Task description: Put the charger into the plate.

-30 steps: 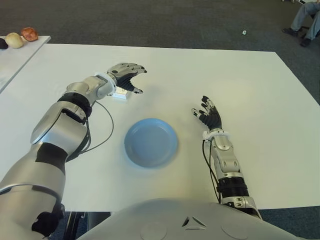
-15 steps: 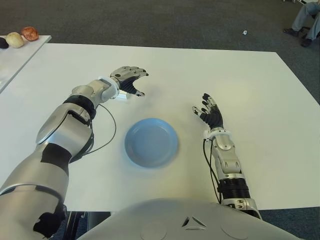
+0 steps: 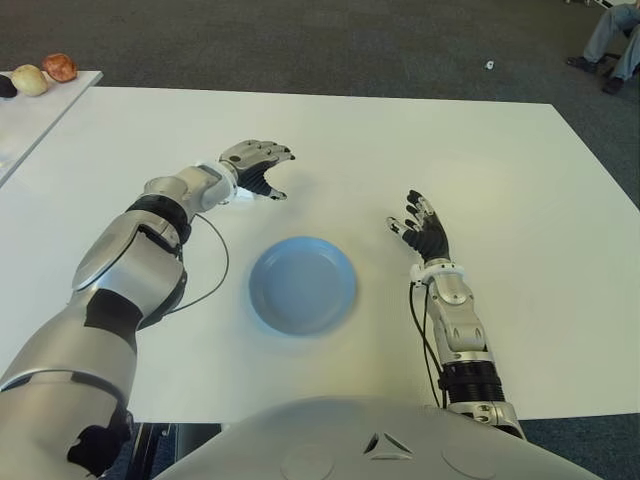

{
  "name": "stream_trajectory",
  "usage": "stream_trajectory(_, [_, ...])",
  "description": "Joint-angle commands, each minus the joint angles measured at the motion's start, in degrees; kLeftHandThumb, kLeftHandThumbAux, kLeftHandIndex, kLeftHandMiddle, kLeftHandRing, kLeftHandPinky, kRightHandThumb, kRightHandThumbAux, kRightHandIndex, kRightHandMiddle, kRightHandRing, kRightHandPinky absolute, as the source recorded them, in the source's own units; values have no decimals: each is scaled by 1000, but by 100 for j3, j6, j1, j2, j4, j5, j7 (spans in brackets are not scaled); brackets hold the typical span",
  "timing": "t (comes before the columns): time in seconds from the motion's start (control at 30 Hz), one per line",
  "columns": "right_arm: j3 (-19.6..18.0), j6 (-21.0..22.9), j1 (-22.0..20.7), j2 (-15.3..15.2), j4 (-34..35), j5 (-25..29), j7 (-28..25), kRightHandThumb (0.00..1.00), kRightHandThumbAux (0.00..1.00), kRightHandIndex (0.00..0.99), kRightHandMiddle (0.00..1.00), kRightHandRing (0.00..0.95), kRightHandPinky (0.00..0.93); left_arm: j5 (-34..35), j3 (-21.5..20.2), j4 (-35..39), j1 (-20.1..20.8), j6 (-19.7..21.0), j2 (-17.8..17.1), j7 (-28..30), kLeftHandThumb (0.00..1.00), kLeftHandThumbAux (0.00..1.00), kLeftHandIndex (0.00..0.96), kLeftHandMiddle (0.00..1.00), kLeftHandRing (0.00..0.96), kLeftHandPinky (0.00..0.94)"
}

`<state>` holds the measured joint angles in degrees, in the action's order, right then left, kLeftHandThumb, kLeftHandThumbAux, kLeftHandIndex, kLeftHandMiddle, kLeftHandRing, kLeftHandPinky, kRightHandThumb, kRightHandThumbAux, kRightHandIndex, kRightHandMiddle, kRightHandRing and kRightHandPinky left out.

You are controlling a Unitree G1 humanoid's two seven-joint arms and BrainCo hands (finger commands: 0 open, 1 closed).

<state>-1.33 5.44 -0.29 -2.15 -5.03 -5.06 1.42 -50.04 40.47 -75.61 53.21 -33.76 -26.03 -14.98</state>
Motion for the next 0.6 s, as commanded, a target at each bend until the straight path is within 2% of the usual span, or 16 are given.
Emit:
stream_trajectory(0.03, [-25,136,34,-18,-8,77,-30,0,862,0,10,9,56,-137,119,-103,-132,49,-81,-106,114,426,0,0,0,8])
stream_trajectory(0.6, [-38,200,51,-58,33,111,-91,0,861,0,3,2,54,-56,86,-251,-287,422,-199,-78,138,455,0,0,0,14])
